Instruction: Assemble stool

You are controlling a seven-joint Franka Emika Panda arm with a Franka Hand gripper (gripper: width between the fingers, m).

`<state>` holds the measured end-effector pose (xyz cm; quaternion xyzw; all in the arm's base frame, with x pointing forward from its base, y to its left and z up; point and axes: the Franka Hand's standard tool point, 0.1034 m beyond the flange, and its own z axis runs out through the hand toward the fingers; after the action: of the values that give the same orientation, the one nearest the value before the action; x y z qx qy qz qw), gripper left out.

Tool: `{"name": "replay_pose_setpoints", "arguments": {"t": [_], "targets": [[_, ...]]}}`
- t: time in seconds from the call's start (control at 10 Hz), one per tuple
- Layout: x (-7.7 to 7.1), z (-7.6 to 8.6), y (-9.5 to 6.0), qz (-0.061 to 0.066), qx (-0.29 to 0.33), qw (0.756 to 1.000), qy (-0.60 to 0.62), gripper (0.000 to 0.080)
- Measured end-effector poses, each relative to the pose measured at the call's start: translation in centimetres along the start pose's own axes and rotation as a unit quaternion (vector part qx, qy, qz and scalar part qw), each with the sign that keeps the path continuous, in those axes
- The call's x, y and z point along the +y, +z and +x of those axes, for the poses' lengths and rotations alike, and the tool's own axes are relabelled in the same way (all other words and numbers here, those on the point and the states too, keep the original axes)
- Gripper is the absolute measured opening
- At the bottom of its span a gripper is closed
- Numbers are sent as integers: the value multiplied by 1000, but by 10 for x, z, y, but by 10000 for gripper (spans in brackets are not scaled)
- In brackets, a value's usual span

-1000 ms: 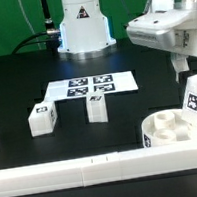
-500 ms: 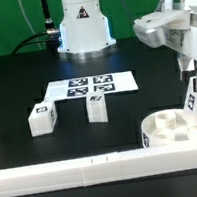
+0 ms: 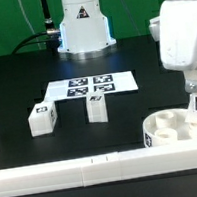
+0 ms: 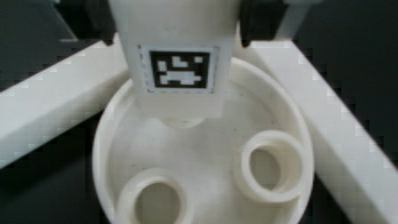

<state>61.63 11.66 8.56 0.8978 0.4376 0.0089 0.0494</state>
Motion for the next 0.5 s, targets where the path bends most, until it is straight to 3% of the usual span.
{"name": "replay_pose_setpoints", "arguments": {"t": [0.5], "targets": [[-1, 1, 0, 4, 1, 987, 163, 334]]}}
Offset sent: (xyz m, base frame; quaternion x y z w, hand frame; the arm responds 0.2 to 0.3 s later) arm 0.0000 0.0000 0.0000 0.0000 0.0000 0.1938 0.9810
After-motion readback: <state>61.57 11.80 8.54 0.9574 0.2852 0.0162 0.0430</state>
